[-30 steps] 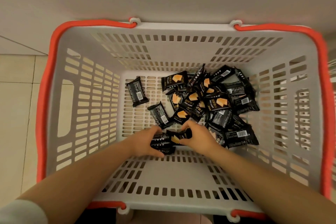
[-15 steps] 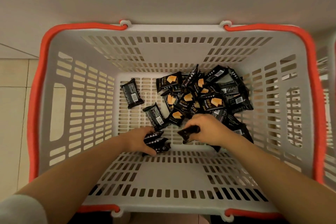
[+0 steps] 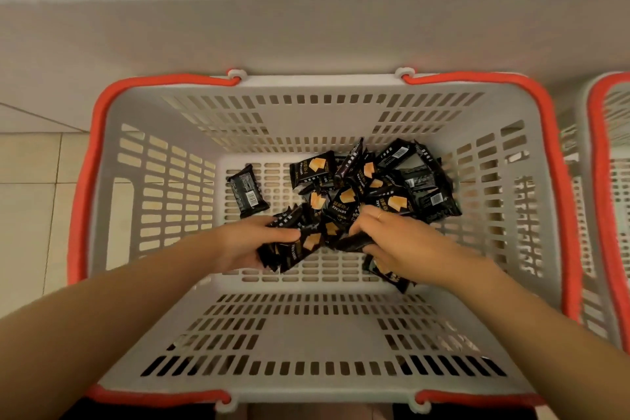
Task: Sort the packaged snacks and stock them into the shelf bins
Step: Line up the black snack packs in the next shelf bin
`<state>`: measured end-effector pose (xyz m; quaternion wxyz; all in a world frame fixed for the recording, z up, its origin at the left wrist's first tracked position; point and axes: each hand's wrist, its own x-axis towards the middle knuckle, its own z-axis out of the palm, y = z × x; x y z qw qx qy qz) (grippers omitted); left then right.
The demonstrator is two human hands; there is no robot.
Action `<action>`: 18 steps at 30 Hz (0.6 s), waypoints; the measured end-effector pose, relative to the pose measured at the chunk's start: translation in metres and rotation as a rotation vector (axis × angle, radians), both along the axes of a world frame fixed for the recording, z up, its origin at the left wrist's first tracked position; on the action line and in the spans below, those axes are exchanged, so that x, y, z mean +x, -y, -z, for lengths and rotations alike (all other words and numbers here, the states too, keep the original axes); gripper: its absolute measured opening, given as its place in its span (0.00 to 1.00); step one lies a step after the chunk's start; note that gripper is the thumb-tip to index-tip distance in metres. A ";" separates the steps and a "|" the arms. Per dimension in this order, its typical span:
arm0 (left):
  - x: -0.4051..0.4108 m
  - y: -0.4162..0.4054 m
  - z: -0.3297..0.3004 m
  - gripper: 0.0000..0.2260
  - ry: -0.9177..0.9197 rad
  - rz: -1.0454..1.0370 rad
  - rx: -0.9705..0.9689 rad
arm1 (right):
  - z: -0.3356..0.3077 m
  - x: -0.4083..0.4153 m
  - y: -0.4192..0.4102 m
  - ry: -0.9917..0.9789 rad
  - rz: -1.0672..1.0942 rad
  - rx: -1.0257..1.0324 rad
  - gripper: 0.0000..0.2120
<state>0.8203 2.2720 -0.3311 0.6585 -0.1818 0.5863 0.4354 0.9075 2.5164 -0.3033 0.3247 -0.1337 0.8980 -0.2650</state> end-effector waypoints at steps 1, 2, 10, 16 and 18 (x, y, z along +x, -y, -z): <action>-0.005 -0.004 -0.013 0.22 -0.003 -0.024 0.005 | -0.011 -0.004 0.001 -0.066 -0.040 -0.005 0.14; -0.011 -0.008 -0.027 0.22 -0.013 -0.018 0.011 | -0.024 -0.009 0.003 -0.118 -0.061 -0.024 0.15; -0.018 -0.036 -0.135 0.15 -0.100 -0.133 0.102 | -0.111 -0.030 0.023 -0.308 0.028 -0.173 0.16; -0.005 -0.032 -0.194 0.12 -0.189 -0.364 0.244 | -0.157 -0.013 0.026 -0.217 0.347 -0.264 0.10; -0.004 -0.032 -0.215 0.12 -0.259 -0.424 0.318 | -0.169 -0.005 0.030 -0.138 0.486 -0.370 0.10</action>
